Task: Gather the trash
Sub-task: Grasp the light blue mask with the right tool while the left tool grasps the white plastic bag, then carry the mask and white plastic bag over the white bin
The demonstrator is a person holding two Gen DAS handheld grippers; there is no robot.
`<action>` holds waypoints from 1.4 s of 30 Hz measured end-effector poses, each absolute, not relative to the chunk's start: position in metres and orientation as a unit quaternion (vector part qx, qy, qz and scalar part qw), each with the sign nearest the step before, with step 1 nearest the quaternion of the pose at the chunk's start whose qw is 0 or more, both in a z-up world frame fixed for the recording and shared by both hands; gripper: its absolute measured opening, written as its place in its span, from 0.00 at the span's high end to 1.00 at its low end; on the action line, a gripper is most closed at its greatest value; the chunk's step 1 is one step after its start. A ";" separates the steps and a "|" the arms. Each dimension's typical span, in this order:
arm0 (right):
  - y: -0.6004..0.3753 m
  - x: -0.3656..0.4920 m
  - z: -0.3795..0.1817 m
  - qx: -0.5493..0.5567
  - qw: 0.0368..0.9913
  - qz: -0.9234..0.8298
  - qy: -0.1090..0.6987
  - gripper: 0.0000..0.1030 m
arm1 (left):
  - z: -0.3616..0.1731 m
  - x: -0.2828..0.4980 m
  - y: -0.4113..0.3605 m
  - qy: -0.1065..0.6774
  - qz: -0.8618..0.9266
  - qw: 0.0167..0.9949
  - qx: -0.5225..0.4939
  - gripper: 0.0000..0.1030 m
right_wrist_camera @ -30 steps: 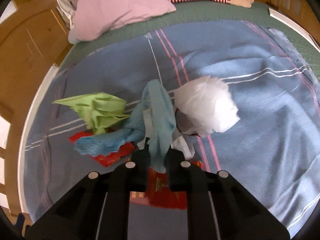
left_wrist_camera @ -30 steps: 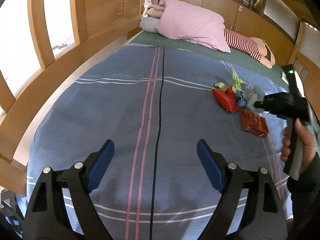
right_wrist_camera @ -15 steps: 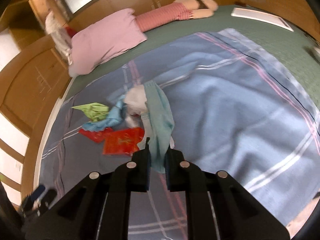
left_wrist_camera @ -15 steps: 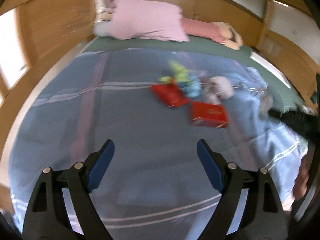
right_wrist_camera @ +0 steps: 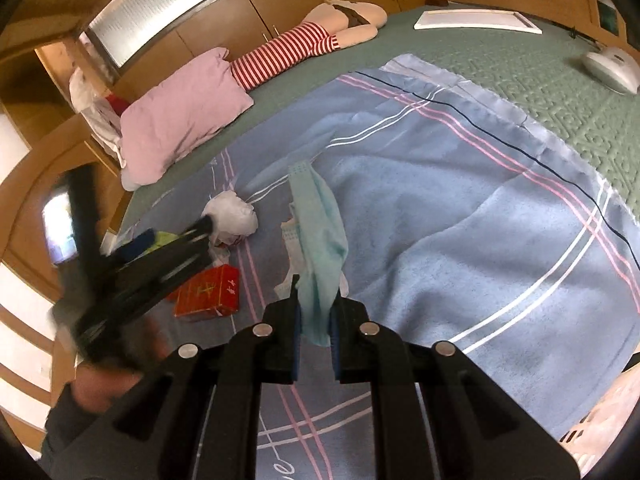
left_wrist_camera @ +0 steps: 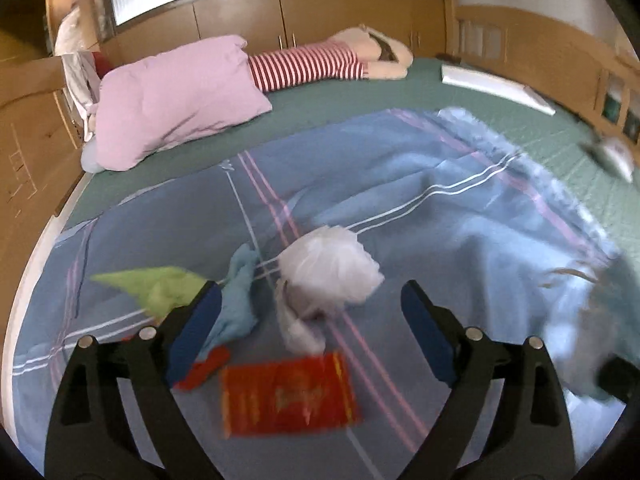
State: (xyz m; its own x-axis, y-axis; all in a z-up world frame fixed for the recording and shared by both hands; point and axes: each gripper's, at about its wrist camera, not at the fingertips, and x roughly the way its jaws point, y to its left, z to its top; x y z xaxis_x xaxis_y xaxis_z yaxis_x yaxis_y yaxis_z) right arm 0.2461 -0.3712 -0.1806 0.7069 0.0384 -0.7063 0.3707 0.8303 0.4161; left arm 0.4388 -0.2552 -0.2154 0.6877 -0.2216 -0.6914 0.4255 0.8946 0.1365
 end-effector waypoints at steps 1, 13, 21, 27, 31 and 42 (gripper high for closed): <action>-0.373 0.245 -0.181 0.277 0.882 -0.093 0.370 0.88 | -0.222 0.447 -0.261 0.359 -0.178 0.905 0.143 0.12; -0.384 0.239 -0.180 0.313 0.876 -0.083 0.357 0.88 | -0.276 0.486 -0.288 0.414 -0.147 0.878 0.191 0.50; -0.387 0.239 -0.181 0.312 0.877 -0.088 0.356 0.88 | -0.263 0.479 -0.279 0.400 -0.155 0.886 0.176 0.67; -0.383 0.238 -0.179 0.300 0.882 -0.091 0.352 0.88 | -0.240 0.467 -0.268 0.383 -0.159 0.896 0.158 0.70; -0.382 0.238 -0.178 0.298 0.883 -0.090 0.350 0.88 | -0.218 0.453 -0.255 0.372 -0.159 0.904 0.139 0.70; -0.366 0.231 -0.160 0.266 0.908 -0.089 0.312 0.88 | -0.151 0.377 -0.160 0.348 -0.118 0.927 0.078 0.70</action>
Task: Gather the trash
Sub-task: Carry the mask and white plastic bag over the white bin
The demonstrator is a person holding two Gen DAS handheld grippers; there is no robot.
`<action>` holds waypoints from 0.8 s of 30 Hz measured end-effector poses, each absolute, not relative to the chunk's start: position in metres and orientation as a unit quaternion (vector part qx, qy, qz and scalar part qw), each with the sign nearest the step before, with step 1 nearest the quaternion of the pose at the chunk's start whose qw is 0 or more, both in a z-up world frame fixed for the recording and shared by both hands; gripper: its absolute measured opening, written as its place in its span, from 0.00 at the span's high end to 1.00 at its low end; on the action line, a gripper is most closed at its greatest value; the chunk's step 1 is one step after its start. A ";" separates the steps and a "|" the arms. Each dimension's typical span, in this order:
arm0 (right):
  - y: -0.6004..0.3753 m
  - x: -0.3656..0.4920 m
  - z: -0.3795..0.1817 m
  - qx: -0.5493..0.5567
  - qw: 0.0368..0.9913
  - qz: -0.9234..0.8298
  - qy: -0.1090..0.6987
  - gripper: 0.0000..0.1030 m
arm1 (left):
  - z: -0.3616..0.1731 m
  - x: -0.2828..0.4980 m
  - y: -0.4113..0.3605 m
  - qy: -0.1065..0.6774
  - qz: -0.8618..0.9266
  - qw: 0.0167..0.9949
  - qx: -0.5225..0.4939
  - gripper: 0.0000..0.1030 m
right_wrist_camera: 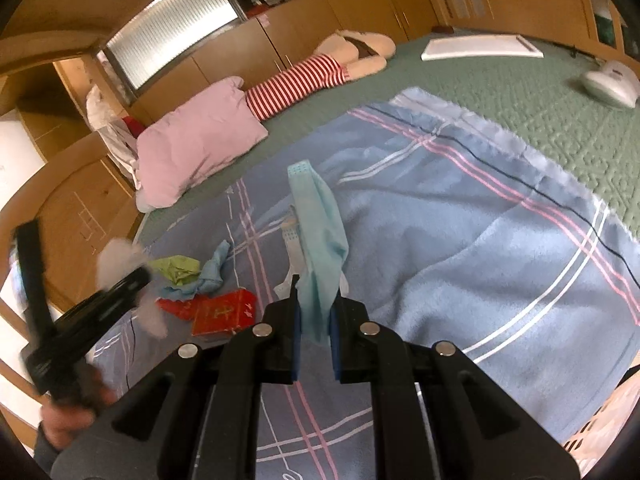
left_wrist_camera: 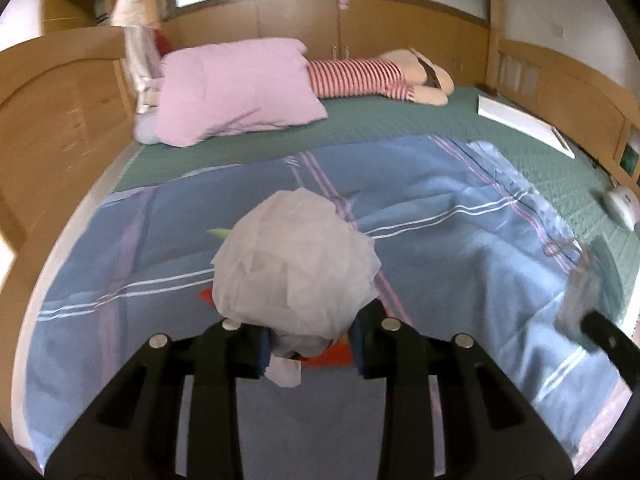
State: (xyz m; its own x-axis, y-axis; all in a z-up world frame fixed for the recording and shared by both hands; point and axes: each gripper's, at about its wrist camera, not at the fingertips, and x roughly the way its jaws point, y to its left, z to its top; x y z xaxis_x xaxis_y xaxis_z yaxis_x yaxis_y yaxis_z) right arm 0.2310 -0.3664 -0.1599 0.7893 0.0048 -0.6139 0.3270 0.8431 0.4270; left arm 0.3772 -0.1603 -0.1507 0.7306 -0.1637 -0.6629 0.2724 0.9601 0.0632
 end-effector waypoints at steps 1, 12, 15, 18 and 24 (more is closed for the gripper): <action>-0.364 0.230 -0.158 0.264 0.910 -0.088 0.307 0.88 | -0.146 0.370 -0.154 0.344 -0.114 0.929 0.078 0.70; -0.344 0.153 -0.119 0.273 0.916 -0.070 0.286 0.87 | -0.088 0.254 -0.101 0.311 -0.117 0.940 0.081 0.69; -0.347 0.112 -0.101 0.267 0.919 -0.080 0.278 0.87 | -0.076 0.222 -0.111 0.304 -0.150 0.938 0.075 0.69; -0.353 0.066 -0.086 0.258 0.922 -0.103 0.268 0.87 | -0.068 0.195 -0.131 0.295 -0.187 0.934 0.074 0.68; -0.376 -0.029 -0.070 0.252 0.919 -0.177 0.245 0.87 | -0.062 0.135 -0.203 0.284 -0.294 0.909 0.079 0.68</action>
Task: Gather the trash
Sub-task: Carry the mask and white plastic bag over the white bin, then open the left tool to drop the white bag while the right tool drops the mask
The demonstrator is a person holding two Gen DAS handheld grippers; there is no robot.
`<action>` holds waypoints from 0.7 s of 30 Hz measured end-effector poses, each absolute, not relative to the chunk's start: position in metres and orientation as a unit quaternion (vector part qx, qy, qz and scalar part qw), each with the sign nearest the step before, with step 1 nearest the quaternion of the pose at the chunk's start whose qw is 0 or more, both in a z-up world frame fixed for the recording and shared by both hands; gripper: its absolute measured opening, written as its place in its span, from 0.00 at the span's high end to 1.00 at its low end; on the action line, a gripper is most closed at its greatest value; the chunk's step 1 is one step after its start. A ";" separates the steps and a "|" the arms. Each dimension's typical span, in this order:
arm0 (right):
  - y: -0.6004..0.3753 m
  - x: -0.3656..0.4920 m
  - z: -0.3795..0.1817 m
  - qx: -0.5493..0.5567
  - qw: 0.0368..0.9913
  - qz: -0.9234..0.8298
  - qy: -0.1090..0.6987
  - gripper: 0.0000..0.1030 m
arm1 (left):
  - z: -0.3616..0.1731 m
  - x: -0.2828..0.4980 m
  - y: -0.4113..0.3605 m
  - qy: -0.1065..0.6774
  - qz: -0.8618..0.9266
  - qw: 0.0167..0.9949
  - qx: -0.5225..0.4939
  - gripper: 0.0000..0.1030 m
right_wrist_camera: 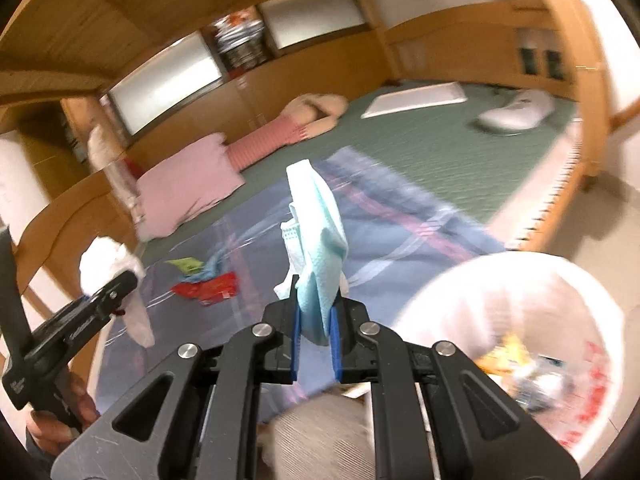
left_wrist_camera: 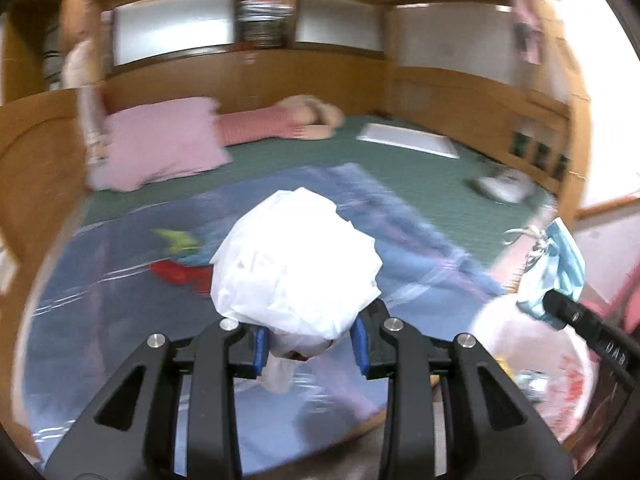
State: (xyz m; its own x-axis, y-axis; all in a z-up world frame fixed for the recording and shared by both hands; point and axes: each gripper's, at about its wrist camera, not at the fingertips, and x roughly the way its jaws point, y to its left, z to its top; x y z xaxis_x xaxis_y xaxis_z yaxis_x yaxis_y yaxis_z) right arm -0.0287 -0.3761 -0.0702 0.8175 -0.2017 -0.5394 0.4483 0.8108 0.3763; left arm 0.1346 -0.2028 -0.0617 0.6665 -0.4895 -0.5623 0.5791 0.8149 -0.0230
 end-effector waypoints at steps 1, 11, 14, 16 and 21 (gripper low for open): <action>-0.382 -0.045 -0.068 0.251 0.917 -0.193 0.241 0.87 | -0.061 0.124 -0.218 0.281 -0.315 0.903 0.082 0.68; -0.422 -0.151 -0.067 0.260 0.892 -0.305 0.209 0.87 | -0.080 0.038 -0.342 0.271 -0.436 0.848 0.132 0.67; -0.428 -0.165 -0.069 0.265 0.887 -0.319 0.202 0.87 | -0.092 0.018 -0.367 0.275 -0.443 0.839 0.155 0.63; -0.432 -0.171 -0.070 0.266 0.886 -0.323 0.198 0.87 | -0.098 0.010 -0.379 0.276 -0.444 0.836 0.168 0.61; -0.438 -0.183 -0.073 0.272 0.883 -0.329 0.195 0.87 | -0.108 0.007 -0.395 0.287 -0.444 0.829 0.181 0.55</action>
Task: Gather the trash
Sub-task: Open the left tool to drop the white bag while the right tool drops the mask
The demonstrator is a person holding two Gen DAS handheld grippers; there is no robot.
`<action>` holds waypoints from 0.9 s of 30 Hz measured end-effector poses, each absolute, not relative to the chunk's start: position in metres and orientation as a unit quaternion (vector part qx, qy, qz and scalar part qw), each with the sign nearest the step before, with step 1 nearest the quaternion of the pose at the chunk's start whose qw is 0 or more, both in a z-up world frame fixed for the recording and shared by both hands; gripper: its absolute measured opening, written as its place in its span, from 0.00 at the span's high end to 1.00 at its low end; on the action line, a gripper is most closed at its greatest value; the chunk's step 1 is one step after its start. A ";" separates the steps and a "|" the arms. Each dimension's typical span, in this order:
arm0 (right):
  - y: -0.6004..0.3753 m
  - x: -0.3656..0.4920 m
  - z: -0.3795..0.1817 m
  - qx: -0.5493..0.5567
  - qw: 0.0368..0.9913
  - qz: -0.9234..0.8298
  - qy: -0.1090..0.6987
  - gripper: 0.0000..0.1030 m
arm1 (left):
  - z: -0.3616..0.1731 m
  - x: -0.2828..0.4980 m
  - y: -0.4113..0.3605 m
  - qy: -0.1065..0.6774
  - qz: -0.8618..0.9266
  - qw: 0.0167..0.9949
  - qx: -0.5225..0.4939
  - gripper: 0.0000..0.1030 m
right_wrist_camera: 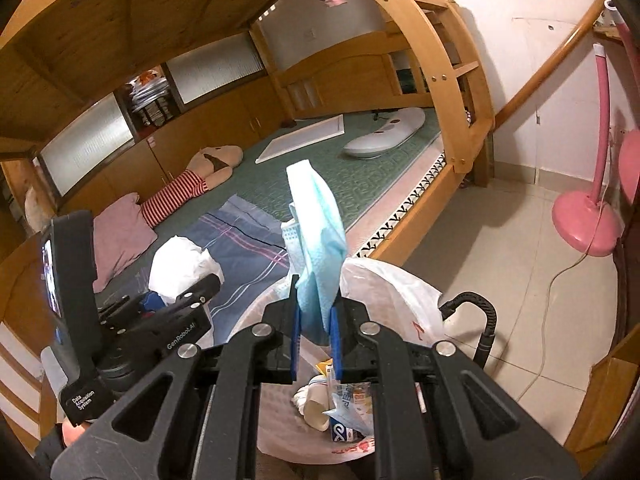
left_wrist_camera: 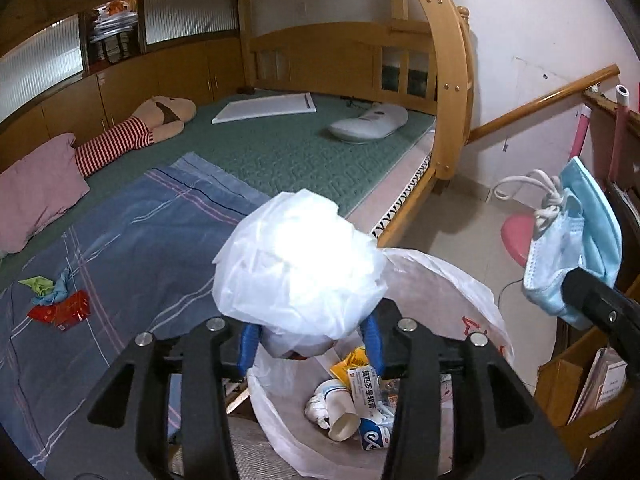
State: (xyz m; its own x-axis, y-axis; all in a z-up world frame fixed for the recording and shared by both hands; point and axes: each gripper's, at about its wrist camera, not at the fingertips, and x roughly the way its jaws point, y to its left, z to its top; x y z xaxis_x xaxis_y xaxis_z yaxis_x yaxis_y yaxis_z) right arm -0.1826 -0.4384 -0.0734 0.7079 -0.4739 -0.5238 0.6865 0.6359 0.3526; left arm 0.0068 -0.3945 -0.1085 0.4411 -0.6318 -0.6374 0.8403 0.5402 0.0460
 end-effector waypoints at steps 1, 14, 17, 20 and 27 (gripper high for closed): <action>-0.439 -0.183 -0.075 0.273 0.882 -0.329 0.195 0.87 | -0.109 0.005 -0.395 0.288 -0.443 0.829 0.183 0.44; -0.444 -0.171 -0.084 0.283 0.877 -0.323 0.215 0.86 | -0.096 0.011 -0.377 0.272 -0.426 0.847 0.167 0.18; -0.446 -0.163 -0.088 0.284 0.875 -0.320 0.228 0.85 | -0.092 0.015 -0.368 0.270 -0.421 0.851 0.159 0.18; -0.450 -0.154 -0.091 0.287 0.871 -0.318 0.240 0.73 | -0.089 0.021 -0.361 0.270 -0.415 0.856 0.151 0.18; -0.448 -0.149 -0.089 0.282 0.873 -0.324 0.232 0.31 | -0.086 0.034 -0.347 0.273 -0.404 0.862 0.137 0.18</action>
